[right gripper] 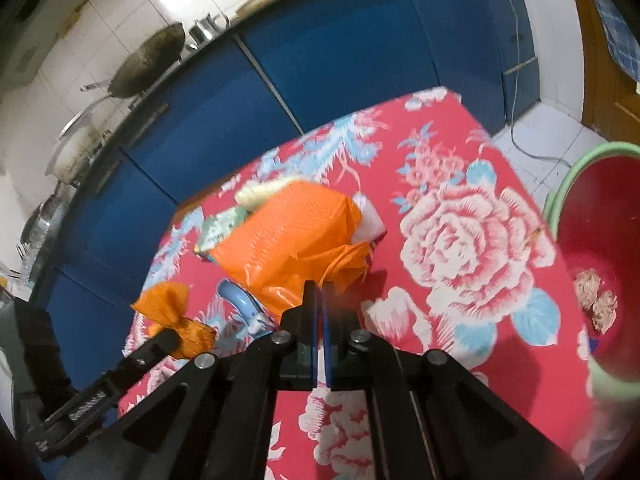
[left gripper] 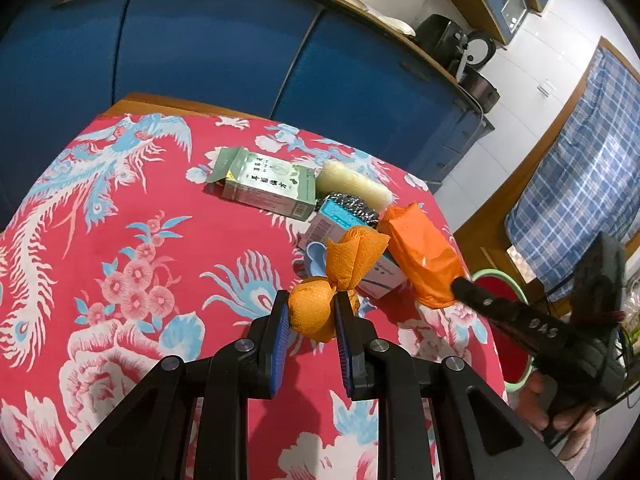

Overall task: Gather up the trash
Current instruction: 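Grasp the orange plastic bag with the right tool while the left tool holds the tied bag, then carry both bags over the red bucket and open the right tool to drop the orange bag, then open the left tool to drop the orange tied bag into the bucket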

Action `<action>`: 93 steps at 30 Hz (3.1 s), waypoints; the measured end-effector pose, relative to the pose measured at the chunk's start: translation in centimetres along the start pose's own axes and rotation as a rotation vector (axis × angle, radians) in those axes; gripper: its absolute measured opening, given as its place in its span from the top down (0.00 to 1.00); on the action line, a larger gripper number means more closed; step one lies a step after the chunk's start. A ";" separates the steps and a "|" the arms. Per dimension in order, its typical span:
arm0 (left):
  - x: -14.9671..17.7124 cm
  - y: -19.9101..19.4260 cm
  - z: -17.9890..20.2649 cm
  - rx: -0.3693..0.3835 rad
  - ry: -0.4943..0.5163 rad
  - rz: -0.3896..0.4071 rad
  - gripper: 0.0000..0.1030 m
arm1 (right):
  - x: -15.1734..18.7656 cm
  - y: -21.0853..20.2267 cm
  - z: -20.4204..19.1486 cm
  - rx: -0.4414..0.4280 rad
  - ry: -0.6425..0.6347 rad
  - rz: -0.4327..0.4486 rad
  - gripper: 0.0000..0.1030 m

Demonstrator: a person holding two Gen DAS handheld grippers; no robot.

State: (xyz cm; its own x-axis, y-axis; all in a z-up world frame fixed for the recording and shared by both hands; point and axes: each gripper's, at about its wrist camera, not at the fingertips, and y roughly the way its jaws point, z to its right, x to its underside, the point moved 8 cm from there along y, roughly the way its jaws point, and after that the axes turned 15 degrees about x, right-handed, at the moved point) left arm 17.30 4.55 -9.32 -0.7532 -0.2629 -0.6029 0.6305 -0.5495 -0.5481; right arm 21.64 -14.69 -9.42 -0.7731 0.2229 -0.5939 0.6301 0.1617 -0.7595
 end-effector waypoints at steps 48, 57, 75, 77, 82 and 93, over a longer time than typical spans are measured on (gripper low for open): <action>2.2 7.2 16.5 0.154 0.269 -0.160 0.78 | 0.4 -10.0 23.5 0.223 0.419 0.198 0.91; 3.8 10.5 20.5 0.182 0.345 -0.231 0.78 | 1.9 -10.8 25.9 0.243 0.467 0.202 0.71; 9.7 19.1 26.1 0.173 0.471 -0.409 0.74 | 4.2 -14.2 28.8 0.316 0.454 0.278 0.60; 10.0 19.6 26.1 0.170 0.468 -0.426 0.65 | 4.4 -13.9 29.2 0.314 0.464 0.268 0.60; 10.1 19.8 26.1 0.158 0.460 -0.429 0.52 | 4.7 -13.7 29.6 0.314 0.475 0.261 0.60; 8.1 17.1 23.8 0.137 0.387 -0.364 0.50 | 4.5 -13.5 27.9 0.291 0.447 0.254 0.57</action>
State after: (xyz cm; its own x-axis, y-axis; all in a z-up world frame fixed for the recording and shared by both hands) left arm 17.54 -25.85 -9.76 -0.7783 0.2600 -0.5715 0.2922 -0.6556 -0.6963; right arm 7.61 -42.64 -9.29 -0.4551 0.6142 -0.6447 0.6963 -0.2058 -0.6876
